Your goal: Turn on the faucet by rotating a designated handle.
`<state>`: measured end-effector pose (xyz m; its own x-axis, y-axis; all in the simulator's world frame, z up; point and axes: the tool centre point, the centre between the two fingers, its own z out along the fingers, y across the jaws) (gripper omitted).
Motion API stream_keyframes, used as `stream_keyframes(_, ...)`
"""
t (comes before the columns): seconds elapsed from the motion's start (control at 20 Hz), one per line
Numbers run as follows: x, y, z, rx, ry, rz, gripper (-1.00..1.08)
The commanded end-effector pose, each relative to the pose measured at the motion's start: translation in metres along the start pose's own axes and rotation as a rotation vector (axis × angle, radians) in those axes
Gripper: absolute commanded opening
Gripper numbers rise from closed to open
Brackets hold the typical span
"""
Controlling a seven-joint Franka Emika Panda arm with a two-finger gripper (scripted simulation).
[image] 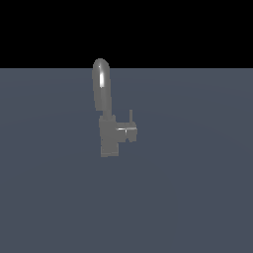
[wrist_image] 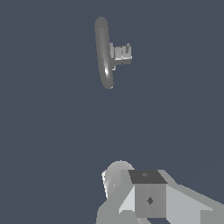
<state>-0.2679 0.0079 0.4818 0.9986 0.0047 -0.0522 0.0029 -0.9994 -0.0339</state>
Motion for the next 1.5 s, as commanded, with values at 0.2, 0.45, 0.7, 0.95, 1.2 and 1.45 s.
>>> stream_keyframes(0.2,0.002,0.0,0.0,0.005,-0.005,0.005,-1.0)
stream_keyframes(0.45,0.011,-0.001,0.002,0.025,-0.027,0.026,-1.0)
stream_keyframes(0.7,0.027,-0.002,0.005,0.061,-0.066,0.063,-1.0)
stream_keyframes(0.95,0.05,-0.002,0.011,0.115,-0.123,0.118,-1.0)
stream_keyframes(1.2,0.077,-0.001,0.02,0.181,-0.193,0.185,-1.0)
stream_keyframes(1.45,0.106,0.001,0.032,0.25,-0.267,0.255,-1.0)
